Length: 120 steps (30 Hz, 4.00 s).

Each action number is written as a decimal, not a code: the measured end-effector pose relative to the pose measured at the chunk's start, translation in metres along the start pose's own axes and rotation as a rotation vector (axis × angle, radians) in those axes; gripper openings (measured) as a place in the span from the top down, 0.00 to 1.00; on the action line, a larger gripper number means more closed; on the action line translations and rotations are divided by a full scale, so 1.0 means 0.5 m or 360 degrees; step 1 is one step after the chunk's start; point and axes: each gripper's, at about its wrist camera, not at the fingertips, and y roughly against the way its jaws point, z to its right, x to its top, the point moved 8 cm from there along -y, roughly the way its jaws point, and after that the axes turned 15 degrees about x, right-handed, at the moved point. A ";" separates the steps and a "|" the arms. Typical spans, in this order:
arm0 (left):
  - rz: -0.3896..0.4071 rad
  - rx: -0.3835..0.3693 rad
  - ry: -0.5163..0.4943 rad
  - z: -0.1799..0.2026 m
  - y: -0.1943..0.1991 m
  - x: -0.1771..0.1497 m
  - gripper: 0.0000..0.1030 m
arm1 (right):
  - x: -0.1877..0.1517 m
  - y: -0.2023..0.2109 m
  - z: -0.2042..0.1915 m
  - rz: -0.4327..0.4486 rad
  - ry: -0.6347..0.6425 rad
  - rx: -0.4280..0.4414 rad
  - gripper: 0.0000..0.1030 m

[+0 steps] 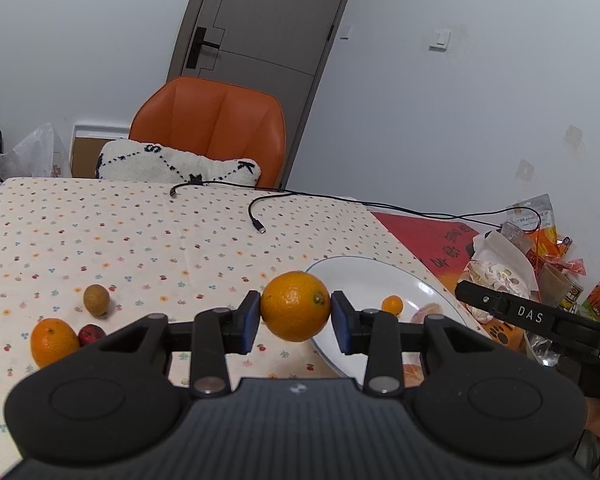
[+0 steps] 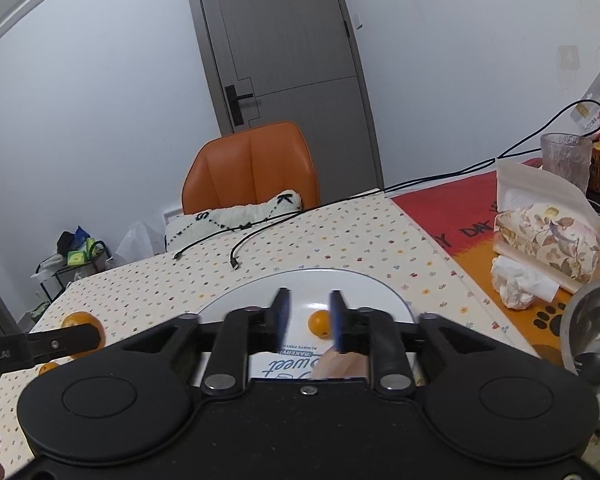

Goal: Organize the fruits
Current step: 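Release the pomelo segment and orange onto the white plate with both grippers, then grasp the large orange with the left gripper while the right gripper reaches the fruit cluster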

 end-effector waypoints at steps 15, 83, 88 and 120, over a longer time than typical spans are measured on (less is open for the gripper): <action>-0.0043 -0.0071 -0.0047 0.081 -0.026 -0.013 0.65 | -0.023 0.069 0.023 0.0071 -0.0080 -0.0052 0.40; 0.0063 0.0433 0.0185 -0.329 0.105 -0.020 0.14 | -0.122 -0.033 -0.306 -0.0200 0.0104 0.0353 0.00; 0.0031 0.0421 0.0183 -0.343 0.096 -0.037 0.16 | -0.133 -0.052 -0.339 -0.0237 0.0150 0.0405 0.07; -0.0122 0.0309 0.0203 -0.345 -0.009 -0.049 0.41 | -0.196 -0.200 -0.425 -0.0504 0.0140 0.0580 0.61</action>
